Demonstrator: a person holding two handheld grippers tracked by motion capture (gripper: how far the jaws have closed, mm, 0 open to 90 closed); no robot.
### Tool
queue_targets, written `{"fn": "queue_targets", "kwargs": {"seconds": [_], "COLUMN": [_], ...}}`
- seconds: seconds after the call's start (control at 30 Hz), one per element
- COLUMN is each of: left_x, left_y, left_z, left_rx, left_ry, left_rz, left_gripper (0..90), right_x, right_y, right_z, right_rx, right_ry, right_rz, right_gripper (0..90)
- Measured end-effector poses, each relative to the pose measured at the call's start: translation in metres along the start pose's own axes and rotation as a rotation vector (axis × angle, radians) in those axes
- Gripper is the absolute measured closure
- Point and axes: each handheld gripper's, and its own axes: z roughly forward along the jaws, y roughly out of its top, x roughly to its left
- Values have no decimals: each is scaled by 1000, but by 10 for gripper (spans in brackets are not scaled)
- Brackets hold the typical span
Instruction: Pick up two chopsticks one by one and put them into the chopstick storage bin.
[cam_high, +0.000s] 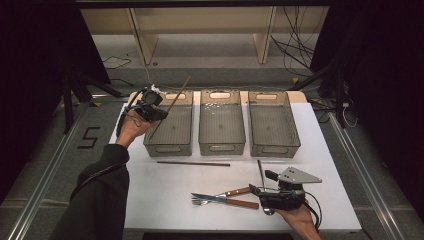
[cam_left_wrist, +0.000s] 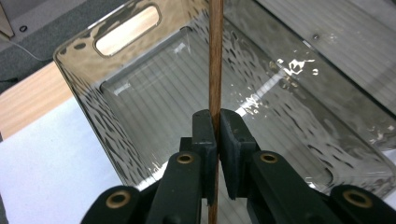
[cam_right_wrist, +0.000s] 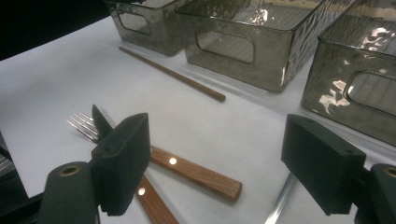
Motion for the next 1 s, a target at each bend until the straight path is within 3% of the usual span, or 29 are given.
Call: {"fn": "queue_targets", "kwargs": {"seconds": [1.0], "left_x": [0], "left_y": [-17], "left_z": [25], "left_rx": [68], "left_ry": [-35], "left_rz": [-49], "left_gripper": [836], "right_x": [0], "right_y": [0], "right_z": [0], "right_rx": [4], "right_ry": [-1], "right_rz": [2], "right_gripper": [246]}}
